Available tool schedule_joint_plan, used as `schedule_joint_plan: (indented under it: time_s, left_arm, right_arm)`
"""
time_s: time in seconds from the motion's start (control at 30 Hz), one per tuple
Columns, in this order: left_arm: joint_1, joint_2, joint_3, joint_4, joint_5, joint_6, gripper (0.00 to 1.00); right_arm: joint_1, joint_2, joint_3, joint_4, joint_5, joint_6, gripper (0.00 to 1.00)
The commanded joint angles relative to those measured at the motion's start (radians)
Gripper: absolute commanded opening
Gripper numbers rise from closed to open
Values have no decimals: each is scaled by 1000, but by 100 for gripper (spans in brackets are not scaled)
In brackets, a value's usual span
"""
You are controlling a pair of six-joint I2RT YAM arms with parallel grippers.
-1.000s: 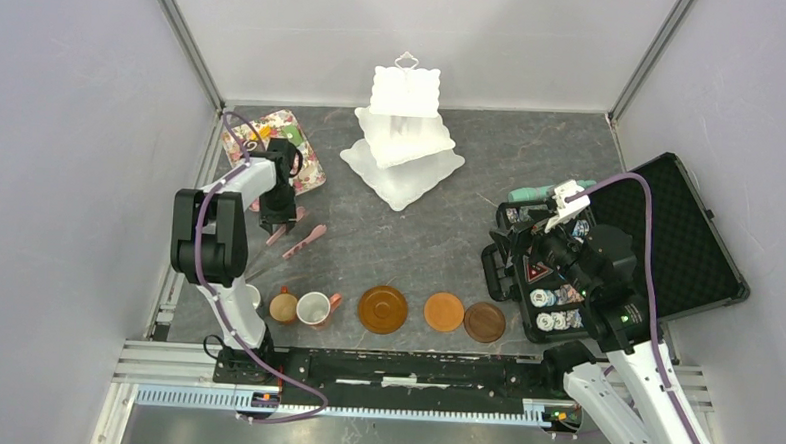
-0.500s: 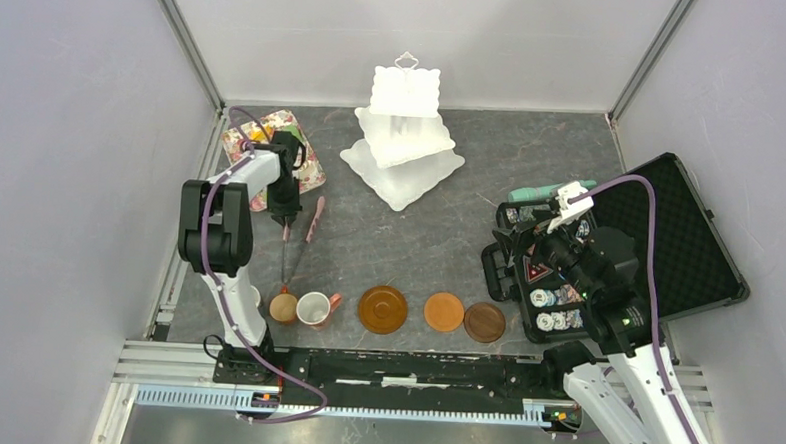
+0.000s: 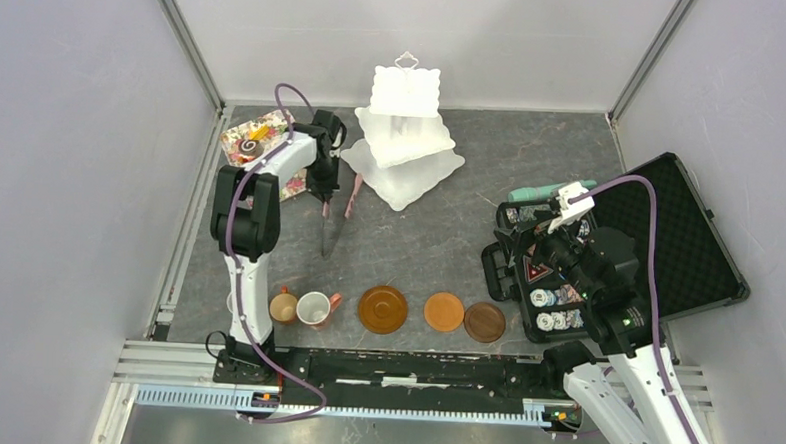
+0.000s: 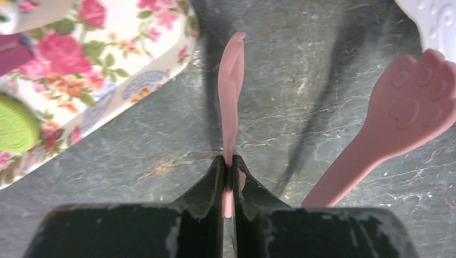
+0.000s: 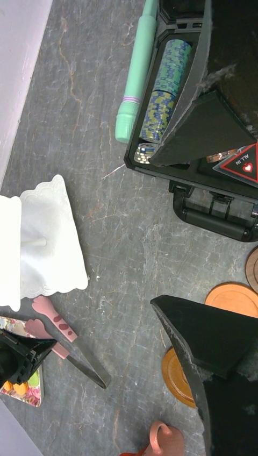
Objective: Serve the afternoon tea
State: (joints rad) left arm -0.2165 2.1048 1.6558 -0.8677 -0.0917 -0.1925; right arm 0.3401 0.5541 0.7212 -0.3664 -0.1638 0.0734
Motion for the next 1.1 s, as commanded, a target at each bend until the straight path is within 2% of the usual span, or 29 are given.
schedule_joint_plan:
  time_s: [0.0, 0.27, 0.4, 0.6, 0.67, 0.87, 1.07]
  left_arm:
    - [5, 19, 21, -19, 38, -84, 16]
    - [12, -161, -167, 118, 75, -198, 34]
    - [12, -301, -331, 229, 86, -278, 47]
    - [0, -486, -591, 394, 59, -326, 88]
    - [-21, -522, -673, 483, 69, -340, 95]
    - [-177, -543, -777, 638, -98, -362, 99]
    - [-334, -527, -832, 677, -312, -442, 83]
  right_arm:
    - [-3, -16, -10, 3, 19, -5, 98]
    - [-3, -11, -37, 18, 3, -5, 98]
    - [-3, -4, -34, 16, -7, -6, 98]
    - [-3, -9, -60, 34, -24, 4, 98]
    - [-3, -4, -70, 48, -39, 6, 98]
    - [-3, 8, -82, 65, -59, 18, 98]
    - [-2, 3, -108, 79, -67, 36, 98]
